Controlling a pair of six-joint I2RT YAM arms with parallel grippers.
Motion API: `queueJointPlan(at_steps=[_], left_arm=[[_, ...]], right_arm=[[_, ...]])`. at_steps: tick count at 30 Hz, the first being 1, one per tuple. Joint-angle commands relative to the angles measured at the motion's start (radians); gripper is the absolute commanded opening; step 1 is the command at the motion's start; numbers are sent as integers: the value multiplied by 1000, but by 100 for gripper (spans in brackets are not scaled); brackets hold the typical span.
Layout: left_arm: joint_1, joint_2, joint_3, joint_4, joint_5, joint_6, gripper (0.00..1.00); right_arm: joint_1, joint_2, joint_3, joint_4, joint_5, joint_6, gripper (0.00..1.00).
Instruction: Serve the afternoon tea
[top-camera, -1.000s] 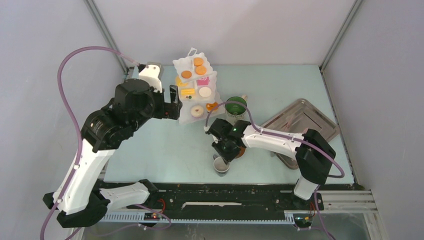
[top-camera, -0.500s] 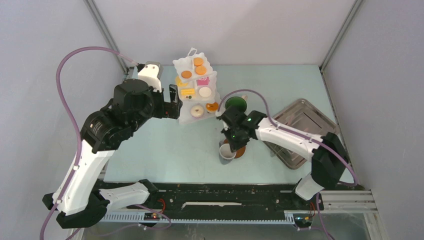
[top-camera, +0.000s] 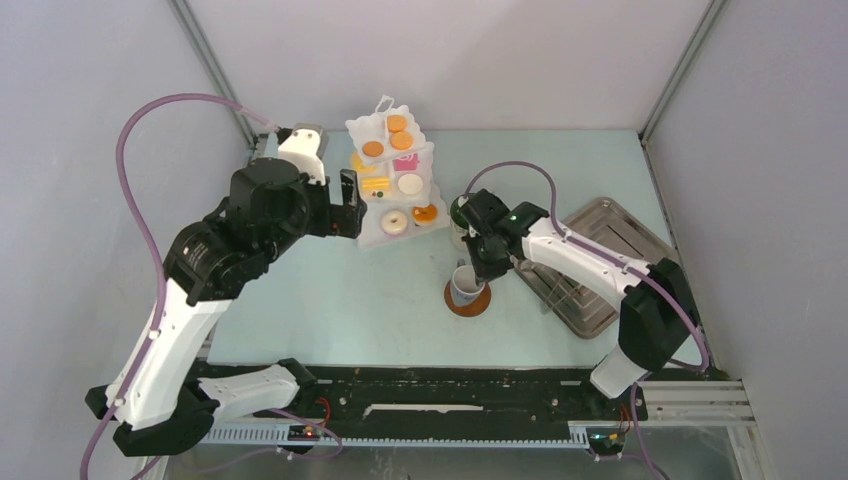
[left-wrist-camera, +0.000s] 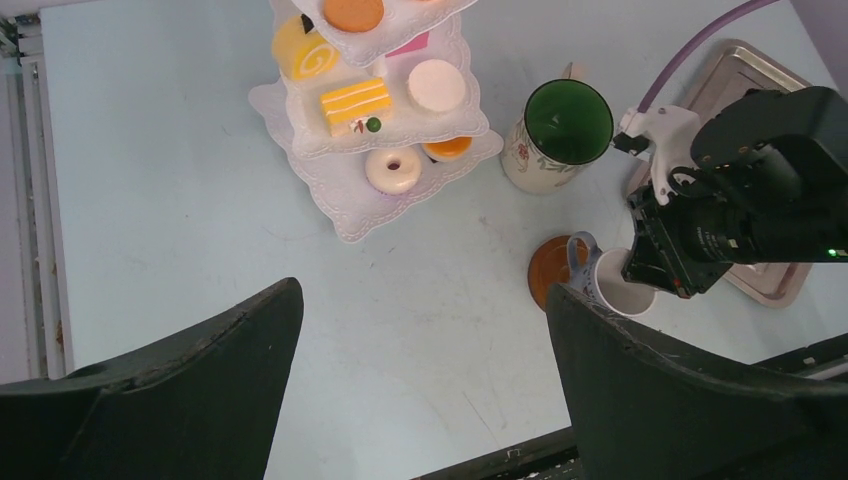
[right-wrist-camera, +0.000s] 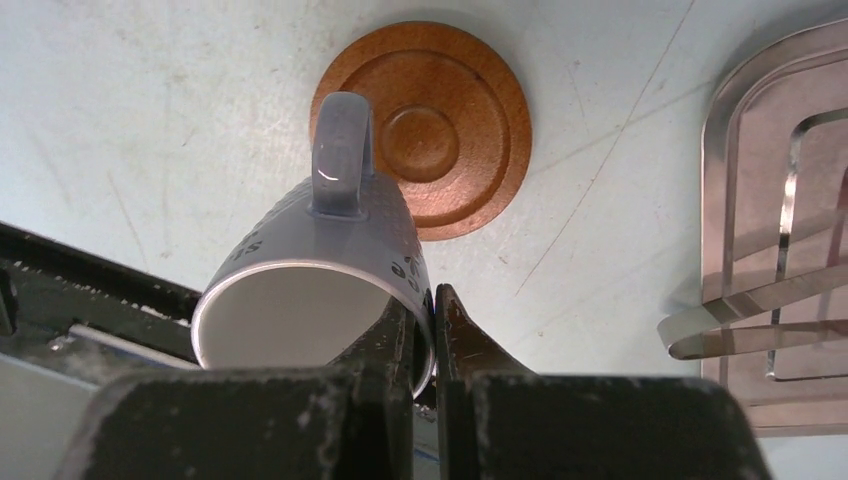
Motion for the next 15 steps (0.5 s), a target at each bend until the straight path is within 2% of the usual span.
queueJointPlan(at_steps=[1,2,3,4,7,15], left_arm=[[4,-3,1,37,19,11,98],[4,-1,3,37,19,11,98],[4,0,6,35,19,11,98],[4,-2,6,36,18,12,98],[4,-5,3,33,11,14,98],[5,-5,7,28,8,15,98]], right_arm=[[2,34,69,3,86,33,0],[3,47,77,-8,104,42,0],[6,-18,86,-22,129,51,0],[10,56,90,-27,151,55,0],[26,71,91,-9,191,49,0],[31,125,91,24,164,52,0]])
